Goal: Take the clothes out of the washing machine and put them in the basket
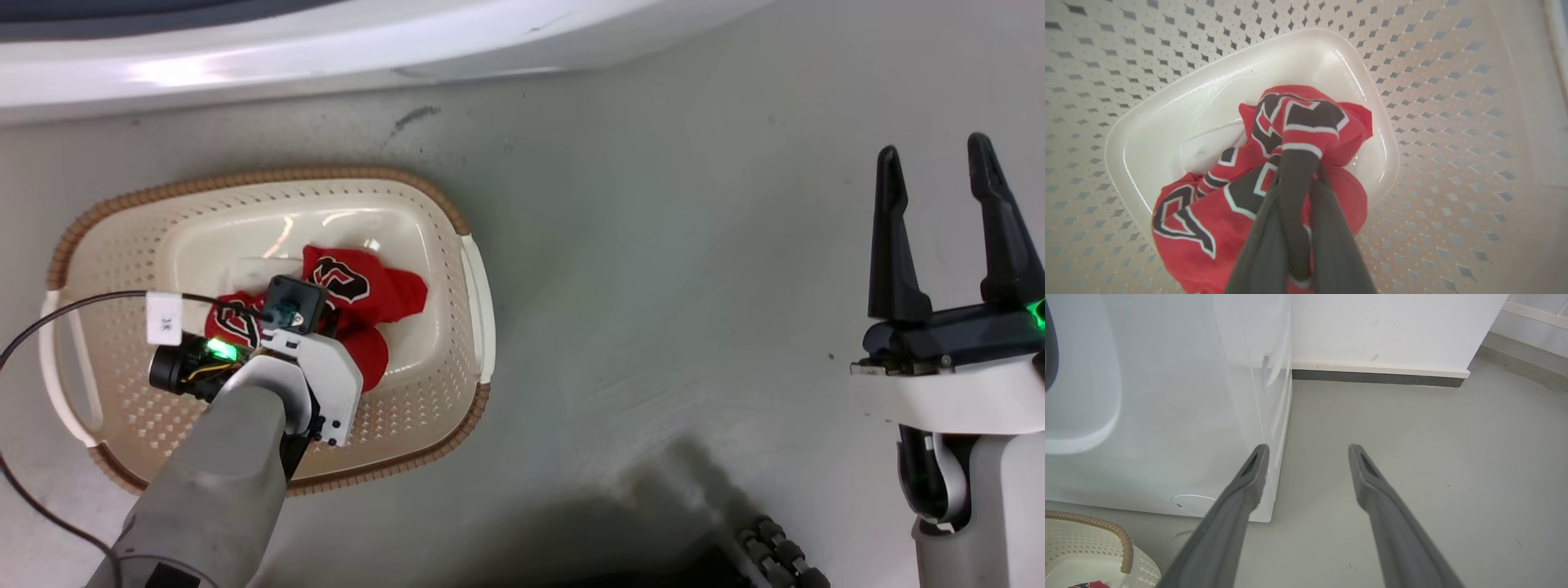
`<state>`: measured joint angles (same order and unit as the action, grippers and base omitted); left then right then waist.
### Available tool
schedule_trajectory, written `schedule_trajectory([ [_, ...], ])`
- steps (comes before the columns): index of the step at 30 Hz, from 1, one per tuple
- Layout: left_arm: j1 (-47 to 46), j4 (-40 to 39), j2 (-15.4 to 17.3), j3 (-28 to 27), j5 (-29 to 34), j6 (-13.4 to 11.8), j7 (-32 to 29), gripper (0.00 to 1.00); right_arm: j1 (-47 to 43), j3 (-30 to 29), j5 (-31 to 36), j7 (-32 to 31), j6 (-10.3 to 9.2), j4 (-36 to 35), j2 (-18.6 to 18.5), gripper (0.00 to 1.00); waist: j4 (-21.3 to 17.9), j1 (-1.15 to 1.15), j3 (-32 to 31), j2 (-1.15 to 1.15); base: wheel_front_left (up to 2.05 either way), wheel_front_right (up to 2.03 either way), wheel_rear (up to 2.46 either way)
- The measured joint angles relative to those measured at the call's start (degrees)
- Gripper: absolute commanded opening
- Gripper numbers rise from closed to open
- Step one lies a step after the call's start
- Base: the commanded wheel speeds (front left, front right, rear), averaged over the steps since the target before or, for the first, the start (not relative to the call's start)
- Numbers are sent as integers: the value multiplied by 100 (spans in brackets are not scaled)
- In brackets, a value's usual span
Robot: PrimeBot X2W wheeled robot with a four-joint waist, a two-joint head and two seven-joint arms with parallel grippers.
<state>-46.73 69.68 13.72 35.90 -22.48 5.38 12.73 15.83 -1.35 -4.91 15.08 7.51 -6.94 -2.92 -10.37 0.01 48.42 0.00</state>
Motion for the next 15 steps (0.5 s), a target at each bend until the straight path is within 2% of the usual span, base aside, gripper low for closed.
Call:
schedule_trajectory([
  [5, -134, 244, -46, 225, 172, -42, -227, 0, 64, -16, -10, 0, 0, -20, 0, 100, -16, 0, 203, 0, 0, 0, 0],
  [6, -137, 272, -60, 234, 169, -42, -310, 16, 65, -20, -10, 0, 0, -20, 0, 100, -11, 0, 213, 0, 0, 0, 0],
  [7, -141, 294, -70, 242, 166, -41, -349, 84, 69, -20, -7, 0, 0, -19, 0, 100, -3, 0, 213, 0, 0, 0, 0],
  [8, -142, 307, -90, 235, 145, -38, -374, 100, 78, -13, 10, 0, 0, -15, 0, 100, 6, 0, 201, 0, 0, 0, 0],
  [15, -26, 363, -187, 268, 63, 18, -261, 100, 103, 10, 85, 0, 0, 93, 0, 100, 90, -1, -119, 0, 0, 0, 0],
])
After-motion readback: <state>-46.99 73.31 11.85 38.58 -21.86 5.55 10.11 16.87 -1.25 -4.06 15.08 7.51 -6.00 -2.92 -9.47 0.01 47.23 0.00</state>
